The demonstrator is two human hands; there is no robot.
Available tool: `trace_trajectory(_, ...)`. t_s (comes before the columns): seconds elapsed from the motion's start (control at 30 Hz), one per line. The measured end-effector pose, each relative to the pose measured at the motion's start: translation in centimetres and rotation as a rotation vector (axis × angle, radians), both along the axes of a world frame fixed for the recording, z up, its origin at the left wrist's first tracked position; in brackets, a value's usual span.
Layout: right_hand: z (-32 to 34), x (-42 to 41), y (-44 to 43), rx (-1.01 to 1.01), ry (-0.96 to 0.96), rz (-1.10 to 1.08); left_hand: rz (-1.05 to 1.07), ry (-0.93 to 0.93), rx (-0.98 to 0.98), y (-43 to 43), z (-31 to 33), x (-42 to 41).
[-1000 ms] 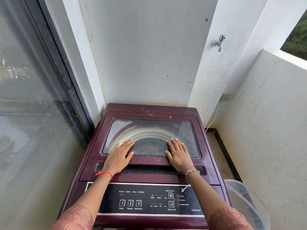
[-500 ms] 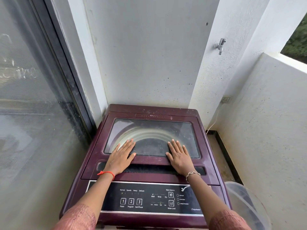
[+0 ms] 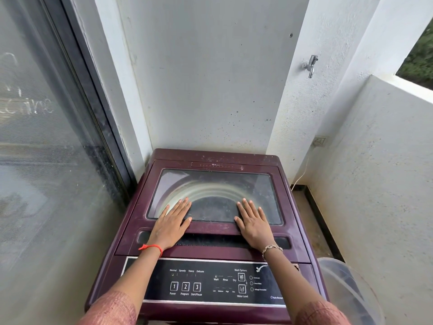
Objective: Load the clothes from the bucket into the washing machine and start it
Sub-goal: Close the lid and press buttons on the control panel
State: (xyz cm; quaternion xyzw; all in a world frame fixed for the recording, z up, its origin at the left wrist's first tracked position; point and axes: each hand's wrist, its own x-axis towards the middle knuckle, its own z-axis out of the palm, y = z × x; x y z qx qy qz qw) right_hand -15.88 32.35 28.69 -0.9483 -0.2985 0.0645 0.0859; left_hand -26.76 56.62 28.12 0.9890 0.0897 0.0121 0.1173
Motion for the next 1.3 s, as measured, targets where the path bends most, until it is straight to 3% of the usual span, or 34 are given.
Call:
trace_trajectory(0.67,-0.6,-0.2,0.0,0.218,-0.018,-0.066,0.03,-0.193,-0.199,-0.1,0.2,-0.3)
trace_trajectory(0.97,-0.3,-0.6,0.0,0.245,-0.056,-0.069,0.044,-0.32,-0.146,-0.5,0.8,-0.7)
trace_trajectory(1.3,-0.2,-1.2,-0.3,0.182,-0.087,-0.015,0.022,-0.336,-0.135,-0.8,1.2,-1.0)
